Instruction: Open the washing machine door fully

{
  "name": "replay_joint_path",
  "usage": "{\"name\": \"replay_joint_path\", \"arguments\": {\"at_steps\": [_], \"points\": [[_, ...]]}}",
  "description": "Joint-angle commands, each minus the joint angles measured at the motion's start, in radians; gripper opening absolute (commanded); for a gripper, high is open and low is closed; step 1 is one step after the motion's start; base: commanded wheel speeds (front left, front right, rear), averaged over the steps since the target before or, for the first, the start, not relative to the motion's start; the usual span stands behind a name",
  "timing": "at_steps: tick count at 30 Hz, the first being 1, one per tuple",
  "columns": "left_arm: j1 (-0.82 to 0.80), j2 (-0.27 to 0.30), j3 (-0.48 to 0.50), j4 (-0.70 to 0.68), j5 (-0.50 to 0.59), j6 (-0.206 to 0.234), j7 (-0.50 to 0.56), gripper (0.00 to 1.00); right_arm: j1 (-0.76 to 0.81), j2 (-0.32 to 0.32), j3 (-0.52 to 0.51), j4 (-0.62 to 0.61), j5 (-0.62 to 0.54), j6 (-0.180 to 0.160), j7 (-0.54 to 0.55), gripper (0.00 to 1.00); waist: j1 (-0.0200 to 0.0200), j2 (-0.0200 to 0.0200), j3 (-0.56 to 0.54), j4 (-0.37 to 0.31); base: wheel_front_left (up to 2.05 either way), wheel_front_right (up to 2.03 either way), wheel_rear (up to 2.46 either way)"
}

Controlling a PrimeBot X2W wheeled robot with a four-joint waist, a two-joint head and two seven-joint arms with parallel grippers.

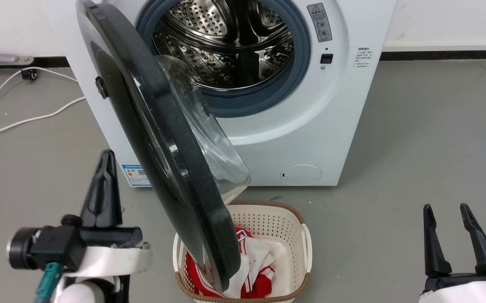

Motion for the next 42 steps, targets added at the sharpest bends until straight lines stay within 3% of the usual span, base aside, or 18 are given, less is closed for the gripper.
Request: {"name": "replay_joint_path", "arguments": {"at_steps": [1, 10, 18, 26, 31, 42], "points": [[-0.017, 0.000, 0.004, -0.031, 0.003, 0.006, -0.002, 0.00, 0.000, 0.003, -0.002, 0.001, 0.008, -0.001, 0.000, 1.00, 0.0000, 0.0000, 0.000, 0.001, 0.00, 0.00, 0.00], [-0.056, 0.000, -0.001, -0.298, 0.032, 0.024, -0.002, 0.00, -0.004, 0.003, -0.004, 0.006, 0.010, -0.001, 0.005, 1.00, 0.0000, 0.0000, 0.002, -0.001, 0.00, 0.00, 0.00], [-0.056, 0.000, -0.090, -0.458, -0.002, 0.007, -0.002, 0.00, 0.000, 0.003, -0.005, 0.012, 0.016, -0.001, 0.005, 1.00, 0.0000, 0.0000, -0.003, -0.007, 0.00, 0.00, 0.00], [0.026, 0.003, -0.300, -0.394, -0.090, -0.037, -0.001, 0.00, 0.005, 0.003, -0.002, 0.018, 0.020, -0.001, 0.010, 1.00, 0.0000, 0.0000, -0.009, -0.010, 0.00, 0.00, 0.00], [0.079, 0.038, -0.427, -0.312, -0.120, -0.053, 0.036, 0.00, 0.008, 0.003, 0.003, 0.026, 0.023, -0.001, 0.010, 1.00, 0.0000, 0.0000, -0.011, -0.012, 0.00, 0.00, 0.00], [0.171, 0.142, -0.523, -0.176, -0.151, -0.057, 0.134, 0.00, 0.009, 0.003, 0.006, 0.047, 0.025, -0.001, 0.005, 1.00, 0.0000, 0.0000, -0.012, -0.005, 0.00, 0.00, 0.00]]}}
